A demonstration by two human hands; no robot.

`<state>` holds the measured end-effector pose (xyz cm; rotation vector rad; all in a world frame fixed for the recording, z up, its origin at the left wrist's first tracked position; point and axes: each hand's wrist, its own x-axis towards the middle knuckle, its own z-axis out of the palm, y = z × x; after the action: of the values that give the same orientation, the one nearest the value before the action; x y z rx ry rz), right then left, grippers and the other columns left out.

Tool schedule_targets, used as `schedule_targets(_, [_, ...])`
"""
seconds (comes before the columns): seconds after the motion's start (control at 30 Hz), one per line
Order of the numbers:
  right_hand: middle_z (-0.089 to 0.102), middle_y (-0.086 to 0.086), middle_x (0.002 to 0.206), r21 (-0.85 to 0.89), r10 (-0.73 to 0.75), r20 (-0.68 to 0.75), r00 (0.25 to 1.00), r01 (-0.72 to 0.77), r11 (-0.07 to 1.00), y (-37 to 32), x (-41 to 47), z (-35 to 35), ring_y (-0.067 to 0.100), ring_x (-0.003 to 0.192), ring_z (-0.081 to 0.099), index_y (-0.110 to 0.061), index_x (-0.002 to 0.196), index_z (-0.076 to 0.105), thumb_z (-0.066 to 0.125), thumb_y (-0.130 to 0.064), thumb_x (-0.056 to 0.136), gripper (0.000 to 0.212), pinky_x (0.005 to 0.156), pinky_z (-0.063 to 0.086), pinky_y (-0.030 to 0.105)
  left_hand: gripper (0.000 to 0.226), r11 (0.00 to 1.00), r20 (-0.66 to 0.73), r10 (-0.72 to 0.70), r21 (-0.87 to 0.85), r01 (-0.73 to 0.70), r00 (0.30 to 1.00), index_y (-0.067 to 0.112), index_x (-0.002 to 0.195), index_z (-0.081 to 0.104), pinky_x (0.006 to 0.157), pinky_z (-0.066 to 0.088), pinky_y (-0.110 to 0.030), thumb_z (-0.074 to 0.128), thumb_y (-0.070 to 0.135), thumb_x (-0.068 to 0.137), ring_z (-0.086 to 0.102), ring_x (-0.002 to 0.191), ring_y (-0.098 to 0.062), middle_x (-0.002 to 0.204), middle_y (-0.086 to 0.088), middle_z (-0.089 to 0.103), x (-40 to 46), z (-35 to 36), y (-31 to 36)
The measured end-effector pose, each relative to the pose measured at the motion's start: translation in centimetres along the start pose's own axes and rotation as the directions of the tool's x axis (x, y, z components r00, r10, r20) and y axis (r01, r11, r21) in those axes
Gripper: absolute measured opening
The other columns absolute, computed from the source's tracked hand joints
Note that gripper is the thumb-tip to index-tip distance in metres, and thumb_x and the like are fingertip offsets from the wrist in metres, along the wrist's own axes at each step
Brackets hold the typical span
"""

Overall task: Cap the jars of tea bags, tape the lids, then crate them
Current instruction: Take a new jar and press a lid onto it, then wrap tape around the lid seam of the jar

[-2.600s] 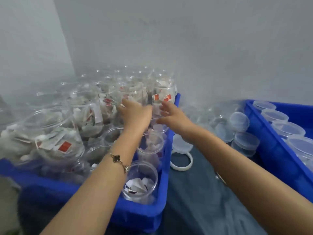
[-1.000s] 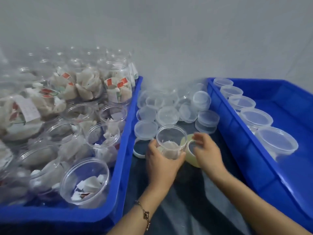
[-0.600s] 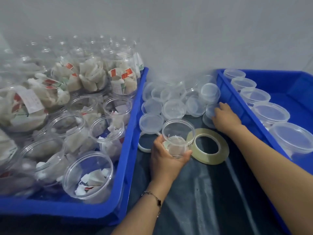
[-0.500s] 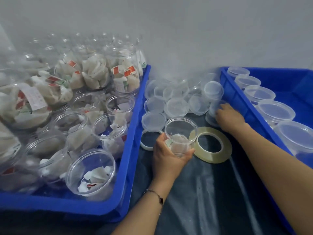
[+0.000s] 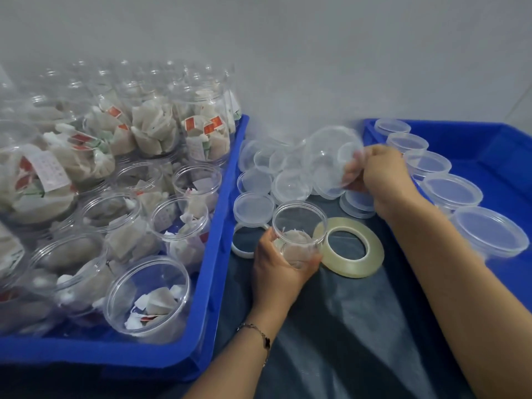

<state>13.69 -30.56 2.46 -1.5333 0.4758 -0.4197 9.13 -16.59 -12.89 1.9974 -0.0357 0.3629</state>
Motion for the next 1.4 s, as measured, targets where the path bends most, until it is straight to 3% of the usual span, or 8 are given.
schedule_targets(0.1, [0.049, 0.001, 0.061, -0.207, 0.151, 0.124, 0.981, -0.123, 0.970, 1.4, -1.6, 1.0, 0.009, 0.048, 0.043, -0.015, 0.089, 0.051, 0.030, -0.006, 0.099, 0.025, 0.042, 0.036, 0.022, 0.101, 1.000, 0.004, 0.022, 0.022, -0.022, 1.000, 0.005, 0.130, 0.042, 0.084, 0.045, -0.027, 0.079, 0.057, 0.053, 0.057, 0.109, -0.026, 0.120, -0.010, 0.057, 0.0, 0.0, -0.1])
schedule_targets(0.43, [0.064, -0.005, 0.097, -0.556, -0.056, 0.277, 0.959, 0.208, 0.805, 5.5, -1.8, 2.0, 0.007, 0.083, 0.058, -0.020, 0.096, 0.060, 0.064, -0.037, 0.084, 0.021, 0.064, 0.042, 0.020, 0.100, 0.999, 0.006, 0.033, 0.011, -0.033, 0.999, 0.003, 0.130, 0.042, 0.087, 0.050, -0.036, 0.081, 0.055, 0.054, 0.058, 0.109, -0.028, 0.121, -0.011, 0.057, 0.1, 0.0, -0.2])
schedule_targets(0.57, [0.063, -0.003, 0.114, -0.520, -0.378, 0.534, 0.756, 0.647, 0.558, 4.9, -3.4, 2.6, 0.013, 0.105, 0.056, -0.021, 0.114, 0.065, 0.054, -0.022, 0.094, 0.023, 0.086, 0.038, 0.020, 0.101, 1.000, 0.037, 0.017, 0.018, -0.018, 0.999, 0.002, 0.131, 0.040, 0.091, 0.048, -0.035, 0.084, 0.051, 0.055, 0.055, 0.114, -0.027, 0.125, -0.012, 0.054, 0.3, 0.0, -0.2])
schedule_targets(0.73, [0.045, -0.011, 0.141, -0.583, -0.219, 0.762, 0.609, 0.793, 0.175, 5.5, -4.8, 3.2, 0.013, 0.131, 0.036, -0.040, 0.133, 0.049, 0.046, -0.062, 0.086, 0.052, 0.106, 0.031, 0.037, 0.094, 0.994, 0.060, 0.077, 0.075, -0.082, 0.995, -0.004, 0.130, 0.041, 0.086, 0.048, -0.035, 0.084, 0.041, 0.059, 0.056, 0.111, -0.030, 0.120, -0.015, 0.057, 0.5, -0.2, -0.2])
schedule_targets(0.93, [0.051, -0.015, 0.131, -0.655, -0.272, 0.710, 0.649, 0.751, 0.081, 5.9, -5.7, 3.8, 0.017, 0.117, 0.045, -0.041, 0.131, 0.051, 0.042, -0.055, 0.091, 0.043, 0.088, 0.039, 0.036, 0.087, 0.990, 0.095, 0.052, 0.124, -0.064, 0.994, -0.002, 0.128, 0.041, 0.083, 0.049, -0.036, 0.079, 0.042, 0.062, 0.057, 0.105, -0.025, 0.115, -0.011, 0.056, 0.7, -0.3, -0.1])
schedule_targets(1.13, [0.034, 0.019, 0.144, -0.918, -0.031, 0.388, 0.921, 0.383, -0.099, 5.4, -7.8, 7.0, 0.045, 0.121, 0.041, -0.010, 0.142, 0.031, 0.029, -0.079, 0.081, 0.092, 0.081, 0.039, 0.044, 0.038, 0.984, 0.126, 0.049, 0.162, -0.069, 0.991, 0.017, 0.116, 0.050, 0.066, 0.033, -0.016, 0.054, 0.036, 0.083, 0.057, 0.095, -0.019, 0.106, 0.004, 0.058, 0.5, -0.8, -0.3])
schedule_targets(1.33, [0.056, 0.008, 0.093, -0.863, -0.013, 0.496, 0.868, 0.492, -0.118, 0.2, -6.7, 4.5, 0.020, 0.065, 0.042, -0.015, 0.096, 0.054, 0.023, -0.063, 0.094, 0.057, 0.051, 0.030, 0.028, 0.097, 0.999, 0.092, 0.010, 0.040, -0.014, 0.996, 0.007, 0.133, 0.038, 0.080, 0.051, -0.036, 0.076, 0.055, 0.057, 0.056, 0.107, -0.022, 0.123, -0.005, 0.054, 0.1, -0.9, 0.3])
schedule_targets(1.4, [0.056, 0.005, 0.117, -0.847, -0.018, 0.530, 0.848, 0.530, 0.042, -0.3, -5.6, 3.6, 0.027, 0.088, 0.051, -0.024, 0.112, 0.053, 0.026, -0.070, 0.088, 0.059, 0.064, 0.041, 0.034, 0.096, 0.998, 0.058, 0.032, 0.051, -0.035, 0.998, 0.006, 0.133, 0.040, 0.083, 0.050, -0.034, 0.079, 0.051, 0.057, 0.056, 0.110, -0.022, 0.124, -0.006, 0.054, 0.1, -0.7, 0.2])
